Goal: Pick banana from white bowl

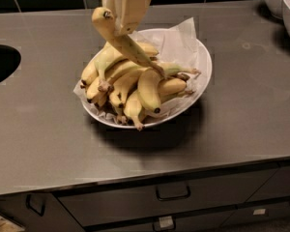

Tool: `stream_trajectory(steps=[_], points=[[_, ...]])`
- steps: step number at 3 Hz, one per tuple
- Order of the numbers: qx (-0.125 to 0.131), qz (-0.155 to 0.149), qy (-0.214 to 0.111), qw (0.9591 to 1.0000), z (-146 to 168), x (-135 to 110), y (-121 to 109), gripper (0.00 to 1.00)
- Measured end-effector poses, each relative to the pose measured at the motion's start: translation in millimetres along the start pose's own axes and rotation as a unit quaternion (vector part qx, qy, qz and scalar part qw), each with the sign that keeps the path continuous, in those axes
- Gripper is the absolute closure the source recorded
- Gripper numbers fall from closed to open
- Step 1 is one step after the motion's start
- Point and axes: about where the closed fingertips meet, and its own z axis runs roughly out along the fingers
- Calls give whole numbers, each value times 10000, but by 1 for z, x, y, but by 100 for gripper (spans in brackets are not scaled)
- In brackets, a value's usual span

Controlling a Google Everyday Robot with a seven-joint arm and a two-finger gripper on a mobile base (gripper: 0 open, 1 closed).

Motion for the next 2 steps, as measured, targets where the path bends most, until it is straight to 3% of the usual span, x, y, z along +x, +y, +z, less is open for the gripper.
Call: stream_trajectory(steps=[2], points=[[435,-16,263,9987,-24,-19,-24,100]])
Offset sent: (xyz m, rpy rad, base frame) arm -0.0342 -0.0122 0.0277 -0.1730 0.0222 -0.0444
